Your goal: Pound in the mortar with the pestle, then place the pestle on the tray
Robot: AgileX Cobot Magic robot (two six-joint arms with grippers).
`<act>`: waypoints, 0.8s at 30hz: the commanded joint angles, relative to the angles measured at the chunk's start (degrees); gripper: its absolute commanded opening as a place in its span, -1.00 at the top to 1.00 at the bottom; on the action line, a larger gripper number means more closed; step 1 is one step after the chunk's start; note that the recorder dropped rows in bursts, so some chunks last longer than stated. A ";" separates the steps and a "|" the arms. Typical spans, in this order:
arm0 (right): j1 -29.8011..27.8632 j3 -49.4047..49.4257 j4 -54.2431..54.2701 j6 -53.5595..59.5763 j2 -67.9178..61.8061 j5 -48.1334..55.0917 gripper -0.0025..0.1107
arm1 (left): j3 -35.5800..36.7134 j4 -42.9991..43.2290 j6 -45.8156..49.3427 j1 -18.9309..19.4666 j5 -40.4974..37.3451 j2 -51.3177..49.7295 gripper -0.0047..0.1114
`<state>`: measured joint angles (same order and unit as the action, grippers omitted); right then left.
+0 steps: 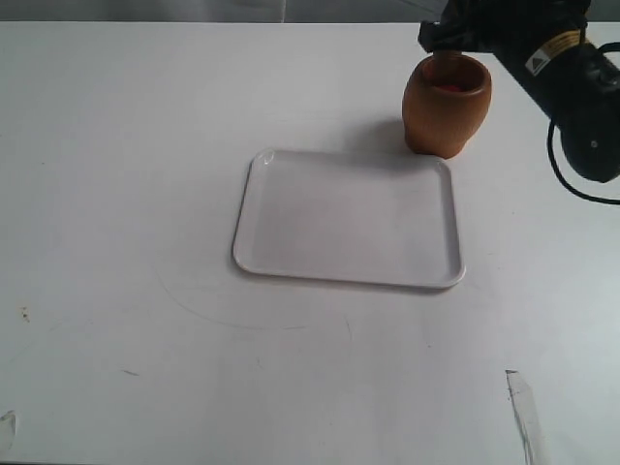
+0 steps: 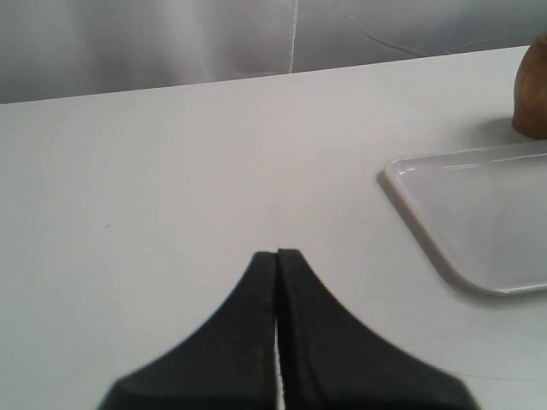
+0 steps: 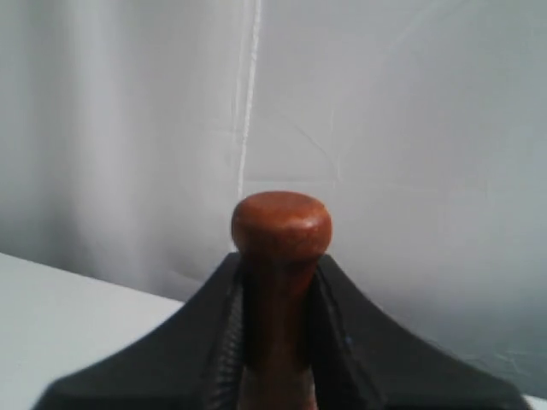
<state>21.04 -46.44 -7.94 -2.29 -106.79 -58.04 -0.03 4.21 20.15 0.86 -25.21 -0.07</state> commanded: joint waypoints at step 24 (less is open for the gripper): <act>-0.50 -1.74 4.25 4.07 13.33 -2.29 0.96 | 0.03 -0.42 -0.47 -0.44 0.17 0.07 0.92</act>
<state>21.04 -47.25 -4.26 1.04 -98.66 -63.51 -0.03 4.21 20.15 0.86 -25.21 -0.07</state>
